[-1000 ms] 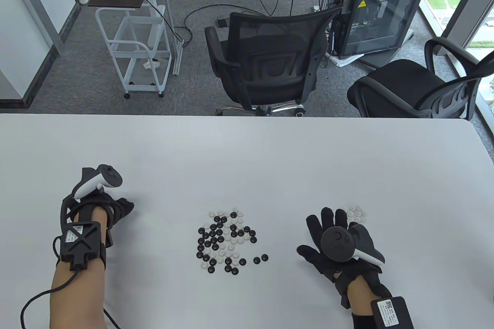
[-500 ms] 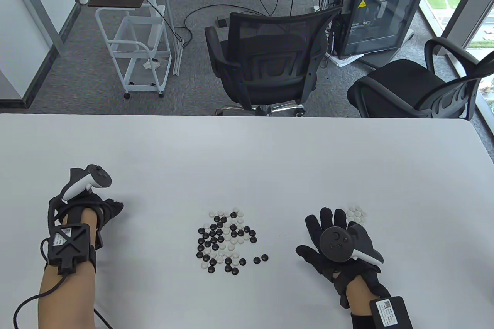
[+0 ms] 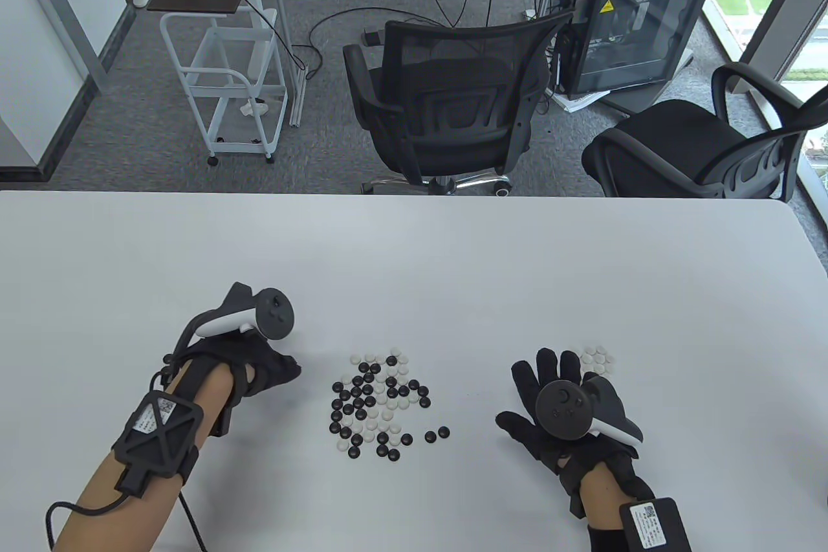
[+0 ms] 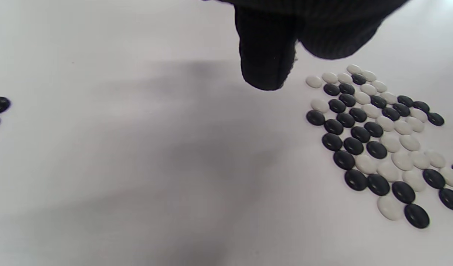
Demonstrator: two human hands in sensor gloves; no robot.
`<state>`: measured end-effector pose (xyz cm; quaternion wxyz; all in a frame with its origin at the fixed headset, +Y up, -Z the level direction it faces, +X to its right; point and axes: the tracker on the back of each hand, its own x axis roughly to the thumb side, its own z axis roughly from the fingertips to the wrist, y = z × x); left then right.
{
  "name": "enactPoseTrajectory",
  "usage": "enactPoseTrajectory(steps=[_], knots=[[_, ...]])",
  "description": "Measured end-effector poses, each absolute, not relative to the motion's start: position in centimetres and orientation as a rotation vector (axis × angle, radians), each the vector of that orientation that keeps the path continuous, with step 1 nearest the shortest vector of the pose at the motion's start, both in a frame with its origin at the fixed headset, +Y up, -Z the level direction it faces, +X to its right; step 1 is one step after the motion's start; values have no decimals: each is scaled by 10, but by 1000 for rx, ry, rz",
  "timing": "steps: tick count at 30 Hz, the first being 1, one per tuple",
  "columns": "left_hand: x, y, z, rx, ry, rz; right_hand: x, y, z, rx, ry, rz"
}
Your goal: Go stone sorting task
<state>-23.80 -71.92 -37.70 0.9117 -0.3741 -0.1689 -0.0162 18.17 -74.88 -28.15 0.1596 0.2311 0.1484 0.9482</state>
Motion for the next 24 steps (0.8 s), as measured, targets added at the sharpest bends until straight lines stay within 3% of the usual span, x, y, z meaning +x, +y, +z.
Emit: enactPoseTrajectory(steps=[7, 15, 20, 24], knots=[[-202, -740, -370, -811, -445, -63, 183, -749, -282, 659, 420, 2707], [-197, -760, -369, -843, -441, -100, 184, -749, -281, 658, 426, 2707], [-232, -758, -379, -837, -324, -78, 185, -749, -281, 656, 419, 2706], [-285, -755, -395, -841, -137, 21, 186, -749, -281, 652, 423, 2706]])
